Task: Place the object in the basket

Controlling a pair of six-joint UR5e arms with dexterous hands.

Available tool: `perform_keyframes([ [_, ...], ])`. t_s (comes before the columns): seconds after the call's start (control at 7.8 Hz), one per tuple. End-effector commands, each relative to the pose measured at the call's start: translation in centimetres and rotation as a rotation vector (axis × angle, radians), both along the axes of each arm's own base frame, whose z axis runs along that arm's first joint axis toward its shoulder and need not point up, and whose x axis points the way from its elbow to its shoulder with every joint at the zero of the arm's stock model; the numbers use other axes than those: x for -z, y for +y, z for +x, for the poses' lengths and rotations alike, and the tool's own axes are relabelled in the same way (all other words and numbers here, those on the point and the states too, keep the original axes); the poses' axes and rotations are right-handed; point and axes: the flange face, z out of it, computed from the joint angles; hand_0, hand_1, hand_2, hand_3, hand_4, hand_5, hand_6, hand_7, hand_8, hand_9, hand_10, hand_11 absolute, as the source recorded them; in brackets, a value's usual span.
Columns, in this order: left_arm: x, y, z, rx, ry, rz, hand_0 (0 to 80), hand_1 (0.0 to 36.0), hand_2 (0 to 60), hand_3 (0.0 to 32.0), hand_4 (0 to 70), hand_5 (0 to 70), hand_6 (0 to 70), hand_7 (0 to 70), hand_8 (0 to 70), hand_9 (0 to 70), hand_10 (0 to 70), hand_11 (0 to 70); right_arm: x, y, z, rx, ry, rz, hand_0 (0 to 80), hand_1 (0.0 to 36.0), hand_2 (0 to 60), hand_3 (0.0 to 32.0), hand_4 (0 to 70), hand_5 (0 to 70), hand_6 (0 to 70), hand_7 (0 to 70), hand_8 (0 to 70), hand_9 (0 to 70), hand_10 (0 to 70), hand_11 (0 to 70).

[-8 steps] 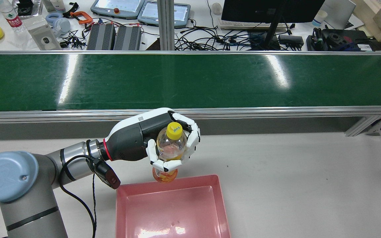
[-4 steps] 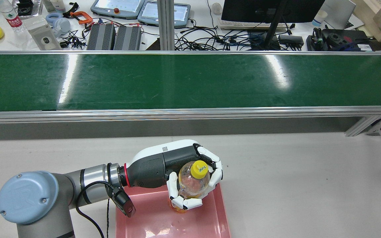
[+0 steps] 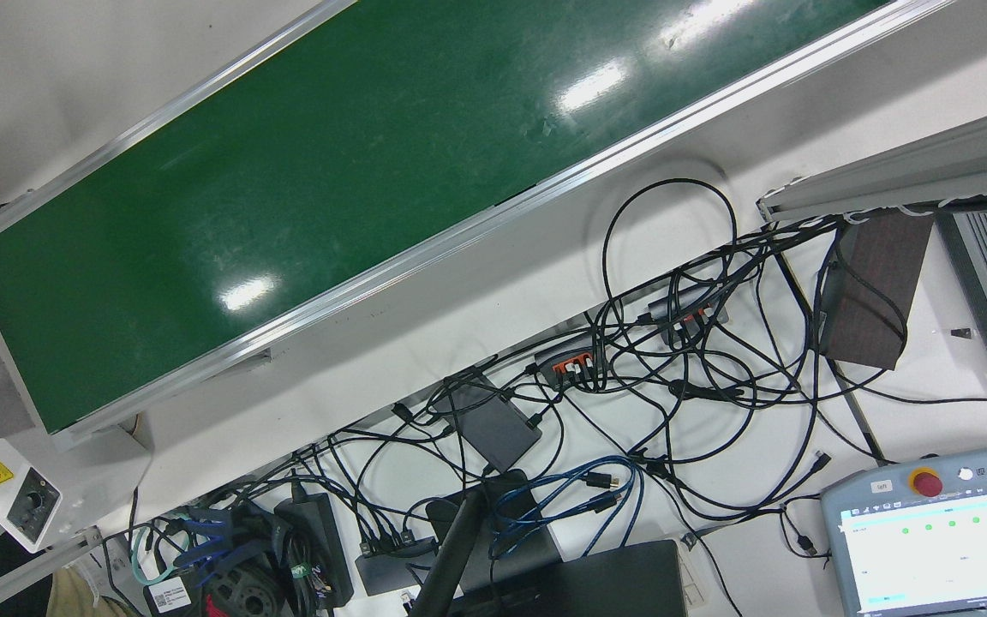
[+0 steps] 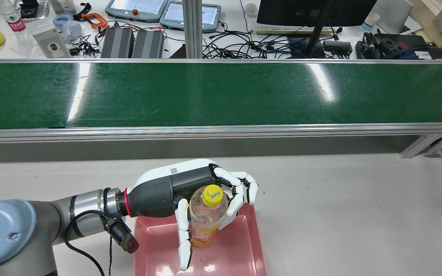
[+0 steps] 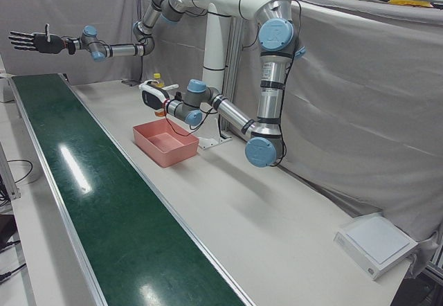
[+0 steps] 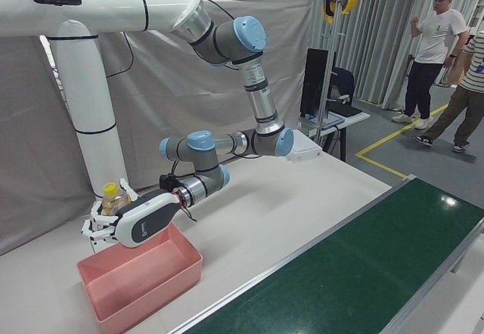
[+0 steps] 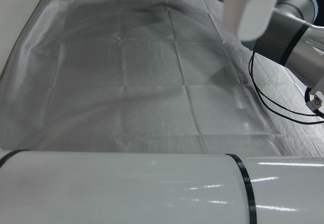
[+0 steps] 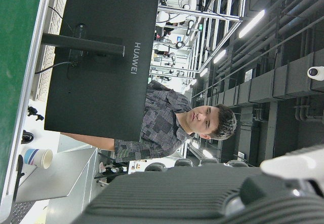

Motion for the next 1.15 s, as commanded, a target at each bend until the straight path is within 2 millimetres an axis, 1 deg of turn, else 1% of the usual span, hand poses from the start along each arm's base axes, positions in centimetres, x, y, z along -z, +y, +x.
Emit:
perform_keyframes([
  [0.0, -1.30, 0.43, -5.21, 0.028, 0.024, 0.005, 80.0, 13.1, 0.0, 0.0, 0.0, 44.1, 8.8, 34.3, 9.0, 18.6, 24.8, 38.7, 0.00, 0.00, 0.02, -0.002, 0.001, 0.000, 0.0, 0.0, 0.0, 0.0, 0.0, 0.0, 0.0, 0.0, 0.0, 0.0, 0.0, 0.0],
  [0.13, -0.96, 0.71, -4.90, 0.018, 0.041, 0.011, 80.0, 14.4, 0.0, 0.0, 0.0, 21.6, 2.6, 13.9, 0.7, 2.9, 13.9, 23.2, 0.00, 0.00, 0.00, 0.000, 0.000, 0.000, 0.0, 0.0, 0.0, 0.0, 0.0, 0.0, 0.0, 0.0, 0.0, 0.0, 0.0, 0.0],
  [0.26, -0.56, 0.81, -4.89, 0.014, 0.057, 0.019, 80.0, 14.9, 0.0, 0.0, 0.0, 6.1, 0.0, 5.3, 0.0, 0.0, 1.1, 4.0, 0.00, 0.00, 0.00, 0.000, 0.000, 0.000, 0.0, 0.0, 0.0, 0.0, 0.0, 0.0, 0.0, 0.0, 0.0, 0.0, 0.0, 0.0],
  [0.38, -0.59, 0.77, -4.80, 0.013, 0.059, 0.019, 79.7, 14.8, 0.0, 0.0, 0.0, 0.0, 0.0, 3.7, 0.0, 0.0, 0.0, 0.0, 0.00, 0.00, 0.00, 0.000, 0.000, 0.000, 0.0, 0.0, 0.0, 0.0, 0.0, 0.0, 0.0, 0.0, 0.0, 0.0, 0.0, 0.0],
  [0.51, -0.65, 0.72, -4.70, 0.013, 0.059, 0.019, 78.1, 14.8, 0.0, 0.0, 0.0, 0.0, 0.0, 2.8, 0.0, 0.0, 0.0, 0.0, 0.00, 0.00, 0.00, 0.000, 0.000, 0.000, 0.0, 0.0, 0.0, 0.0, 0.0, 0.0, 0.0, 0.0, 0.0, 0.0, 0.0, 0.0],
  [0.77, -0.72, 0.63, -4.70, 0.015, 0.056, 0.017, 67.3, 13.4, 0.0, 0.2, 0.0, 0.0, 0.0, 1.4, 0.0, 0.0, 0.0, 0.0, -0.07, 0.01, 0.00, 0.000, 0.000, -0.001, 0.0, 0.0, 0.0, 0.0, 0.0, 0.0, 0.0, 0.0, 0.0, 0.0, 0.0, 0.0],
  [1.03, -0.65, 0.69, -4.65, 0.013, 0.058, 0.018, 66.4, 13.2, 0.0, 0.0, 0.0, 0.0, 0.0, 0.9, 0.0, 0.0, 0.0, 0.0, 0.00, 0.00, 0.00, 0.000, 0.000, 0.000, 0.0, 0.0, 0.0, 0.0, 0.0, 0.0, 0.0, 0.0, 0.0, 0.0, 0.0, 0.0],
])
